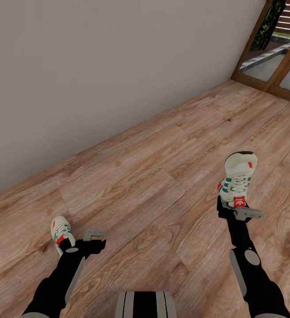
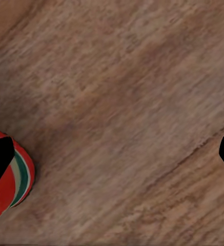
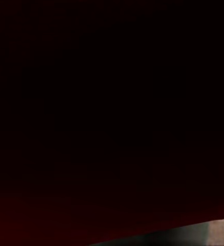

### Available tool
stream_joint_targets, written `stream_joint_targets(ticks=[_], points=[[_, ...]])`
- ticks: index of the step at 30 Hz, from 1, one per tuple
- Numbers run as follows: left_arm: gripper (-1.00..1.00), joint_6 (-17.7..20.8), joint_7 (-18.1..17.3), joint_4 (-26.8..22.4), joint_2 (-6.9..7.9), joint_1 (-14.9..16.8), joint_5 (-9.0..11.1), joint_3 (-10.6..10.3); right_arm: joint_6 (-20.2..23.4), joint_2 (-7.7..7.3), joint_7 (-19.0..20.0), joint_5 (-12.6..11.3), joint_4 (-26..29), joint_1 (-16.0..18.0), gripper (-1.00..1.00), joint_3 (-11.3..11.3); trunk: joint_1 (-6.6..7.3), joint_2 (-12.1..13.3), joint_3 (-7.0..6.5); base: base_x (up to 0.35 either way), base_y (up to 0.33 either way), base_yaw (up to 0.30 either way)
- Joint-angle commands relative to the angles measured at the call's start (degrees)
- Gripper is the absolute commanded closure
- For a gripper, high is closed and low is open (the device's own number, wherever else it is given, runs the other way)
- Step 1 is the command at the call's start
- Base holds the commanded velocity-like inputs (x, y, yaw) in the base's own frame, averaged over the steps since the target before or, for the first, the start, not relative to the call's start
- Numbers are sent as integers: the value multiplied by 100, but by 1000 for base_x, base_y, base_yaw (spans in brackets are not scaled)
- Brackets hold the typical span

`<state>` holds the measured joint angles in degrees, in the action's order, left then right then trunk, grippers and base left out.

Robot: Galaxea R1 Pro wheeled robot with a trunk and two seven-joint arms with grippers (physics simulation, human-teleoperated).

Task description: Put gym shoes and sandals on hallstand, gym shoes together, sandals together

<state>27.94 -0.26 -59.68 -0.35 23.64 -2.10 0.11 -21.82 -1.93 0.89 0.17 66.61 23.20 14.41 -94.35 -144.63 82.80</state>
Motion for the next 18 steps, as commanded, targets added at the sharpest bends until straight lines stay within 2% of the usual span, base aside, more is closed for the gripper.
stream_joint_targets(ticks=[1,12,18], points=[[-100,-1,0,0,0,0,0,1,1,0,-4,0,1,0,100,0,0,0,-3,133,-127,300],[-100,-1,-2,0,0,0,-1,-2,-1,0,-4,-4,1,0,100,0,0,0,-32,207,-208,300],[-100,1,0,0,0,0,-6,-2,1,0,-4,12,1,0,100,0,0,0,-46,61,-61,300]])
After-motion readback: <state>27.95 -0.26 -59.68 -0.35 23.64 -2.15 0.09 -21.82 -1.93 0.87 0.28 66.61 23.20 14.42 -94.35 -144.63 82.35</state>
